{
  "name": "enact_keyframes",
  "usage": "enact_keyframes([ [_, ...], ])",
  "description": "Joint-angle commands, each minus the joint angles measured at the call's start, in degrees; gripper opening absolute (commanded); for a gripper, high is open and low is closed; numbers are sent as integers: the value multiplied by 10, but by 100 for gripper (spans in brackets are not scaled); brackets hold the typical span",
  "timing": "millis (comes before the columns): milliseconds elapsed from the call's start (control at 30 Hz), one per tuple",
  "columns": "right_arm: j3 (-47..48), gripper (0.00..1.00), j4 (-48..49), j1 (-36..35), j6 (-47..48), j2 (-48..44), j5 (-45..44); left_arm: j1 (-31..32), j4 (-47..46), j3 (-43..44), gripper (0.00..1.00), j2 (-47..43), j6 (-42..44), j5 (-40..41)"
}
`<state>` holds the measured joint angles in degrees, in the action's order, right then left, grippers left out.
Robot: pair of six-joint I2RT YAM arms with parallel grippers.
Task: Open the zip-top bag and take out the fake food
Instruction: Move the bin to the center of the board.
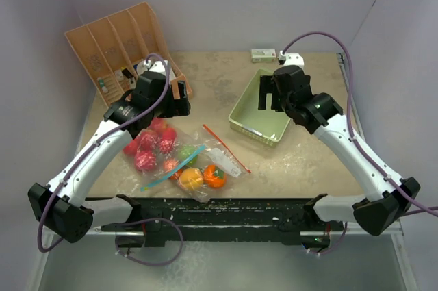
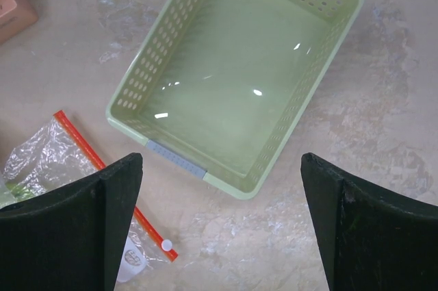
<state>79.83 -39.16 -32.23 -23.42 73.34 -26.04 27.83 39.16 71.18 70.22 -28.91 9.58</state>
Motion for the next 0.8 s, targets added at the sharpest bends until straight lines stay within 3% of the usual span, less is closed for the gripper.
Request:
enact_keyframes([
  [0, 14, 100, 14, -1, -2, -18, -1, 1, -24, 13, 99, -5, 1, -4],
  [400, -1, 100, 6, -1, 12, -34, 6, 5, -10, 0, 99, -13, -6, 5],
  [667, -9, 100, -12, 0, -56, -32, -23, 6, -10, -33, 99, -10, 4, -57],
  [767, -13, 99, 1, 2, -45, -16, 36, 11, -7, -45, 99, 0, -1, -76],
])
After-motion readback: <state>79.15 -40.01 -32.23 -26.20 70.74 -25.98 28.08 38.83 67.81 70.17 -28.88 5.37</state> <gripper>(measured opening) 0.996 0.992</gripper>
